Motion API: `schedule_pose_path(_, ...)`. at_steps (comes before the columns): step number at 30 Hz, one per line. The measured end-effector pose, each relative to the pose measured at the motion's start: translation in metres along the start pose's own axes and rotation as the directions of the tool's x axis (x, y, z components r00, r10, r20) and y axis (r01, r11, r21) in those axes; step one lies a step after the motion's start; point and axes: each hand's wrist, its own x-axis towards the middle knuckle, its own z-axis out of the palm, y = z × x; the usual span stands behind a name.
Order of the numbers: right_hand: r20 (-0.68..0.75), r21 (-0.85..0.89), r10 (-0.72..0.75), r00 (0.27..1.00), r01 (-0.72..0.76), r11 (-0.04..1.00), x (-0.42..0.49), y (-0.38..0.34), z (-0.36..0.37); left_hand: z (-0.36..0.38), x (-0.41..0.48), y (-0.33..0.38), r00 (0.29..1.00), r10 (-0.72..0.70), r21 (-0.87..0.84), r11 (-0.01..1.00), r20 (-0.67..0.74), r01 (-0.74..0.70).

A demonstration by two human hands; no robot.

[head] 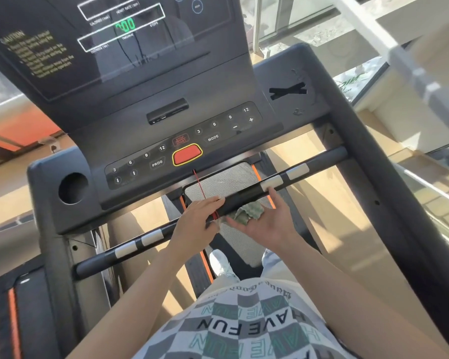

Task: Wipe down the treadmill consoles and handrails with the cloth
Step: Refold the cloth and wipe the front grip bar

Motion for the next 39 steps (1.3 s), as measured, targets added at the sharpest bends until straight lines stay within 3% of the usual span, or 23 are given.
schedule_pose_path(9, -0.098, 0.060, -0.250, 0.963, 0.256, 0.965, -0.033, -0.085, -0.014, 0.006, 0.003, 0.014, 0.995, -0.053, -0.008, 0.999, -0.084, 0.053)
schedule_pose_path(15, -0.088, 0.118, -0.378, 0.922, 0.387, 0.915, -0.053, -0.132, -0.008, 0.009, 0.003, 0.020, 0.986, -0.072, -0.020, 0.997, -0.151, 0.070)
schedule_pose_path(21, -0.039, 0.118, -0.362, 0.931, 0.364, 0.924, -0.049, -0.115, -0.008, 0.013, 0.004, 0.020, 0.976, -0.071, -0.035, 0.997, -0.205, 0.065)
schedule_pose_path(25, -0.027, 0.003, -0.276, 0.961, 0.277, 0.961, -0.043, -0.083, -0.010, 0.015, 0.002, 0.016, 0.979, -0.027, -0.023, 0.999, -0.203, 0.023)
schedule_pose_path(31, -0.004, -0.298, -0.100, 0.995, 0.094, 0.950, -0.032, -0.029, -0.006, 0.019, -0.006, -0.001, 0.996, 0.006, -0.007, 1.000, -0.089, -0.007)
schedule_pose_path(33, -0.018, -0.422, -0.068, 0.997, 0.055, 0.905, -0.030, -0.014, -0.003, 0.021, -0.013, -0.005, 0.990, 0.051, -0.029, 0.998, -0.132, -0.055)
schedule_pose_path(37, -0.057, -0.693, -0.022, 0.998, -0.023, 0.720, -0.032, 0.006, 0.006, 0.018, -0.033, -0.005, 0.956, 0.068, -0.131, 0.985, -0.285, -0.108)
schedule_pose_path(39, -0.077, -0.767, -0.004, 0.997, -0.057, 0.639, -0.031, 0.014, 0.012, 0.015, -0.041, -0.008, 0.971, 0.001, -0.257, 0.964, -0.237, -0.064)
